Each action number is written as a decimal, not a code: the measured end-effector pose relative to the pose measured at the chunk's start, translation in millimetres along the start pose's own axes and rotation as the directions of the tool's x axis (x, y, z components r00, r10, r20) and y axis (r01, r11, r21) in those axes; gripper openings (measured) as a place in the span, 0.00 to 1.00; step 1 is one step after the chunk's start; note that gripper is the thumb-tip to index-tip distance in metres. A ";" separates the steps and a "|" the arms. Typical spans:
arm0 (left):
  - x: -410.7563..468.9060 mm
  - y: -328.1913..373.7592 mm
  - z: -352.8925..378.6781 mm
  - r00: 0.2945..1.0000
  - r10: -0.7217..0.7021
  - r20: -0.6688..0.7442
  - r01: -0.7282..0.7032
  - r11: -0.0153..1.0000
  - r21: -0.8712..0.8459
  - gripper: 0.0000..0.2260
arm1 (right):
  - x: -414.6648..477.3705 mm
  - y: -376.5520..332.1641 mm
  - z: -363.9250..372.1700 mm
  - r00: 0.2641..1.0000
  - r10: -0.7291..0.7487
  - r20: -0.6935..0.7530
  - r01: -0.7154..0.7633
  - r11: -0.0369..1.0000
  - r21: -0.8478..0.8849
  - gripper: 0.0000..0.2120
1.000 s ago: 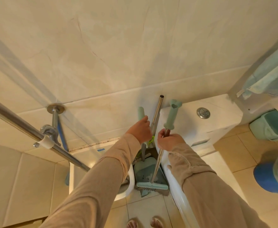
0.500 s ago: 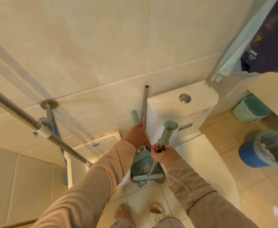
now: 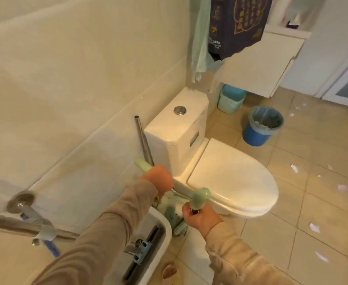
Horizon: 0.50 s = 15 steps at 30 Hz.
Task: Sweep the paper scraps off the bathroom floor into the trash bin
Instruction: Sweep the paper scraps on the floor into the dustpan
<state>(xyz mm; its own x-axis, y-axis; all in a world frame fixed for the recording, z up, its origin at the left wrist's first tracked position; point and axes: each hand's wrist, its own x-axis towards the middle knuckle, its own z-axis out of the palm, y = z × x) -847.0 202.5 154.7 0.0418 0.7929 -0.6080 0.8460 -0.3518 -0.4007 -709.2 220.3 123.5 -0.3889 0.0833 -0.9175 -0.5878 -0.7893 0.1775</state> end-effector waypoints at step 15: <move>-19.3 85.0 -47.7 0.979 0.107 -0.174 -0.082 0.986 0.143 0.09 | -21.3 -2.8 -147.0 0.984 -0.180 0.016 0.181 0.982 -0.049 0.19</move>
<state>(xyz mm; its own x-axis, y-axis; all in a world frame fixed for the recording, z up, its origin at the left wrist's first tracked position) -750.6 181.0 165.1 0.2242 0.8252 -0.5185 0.7548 -0.4836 -0.4432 -595.0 131.3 90.3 -0.2882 0.2339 -0.9286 -0.6125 -0.7904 -0.0090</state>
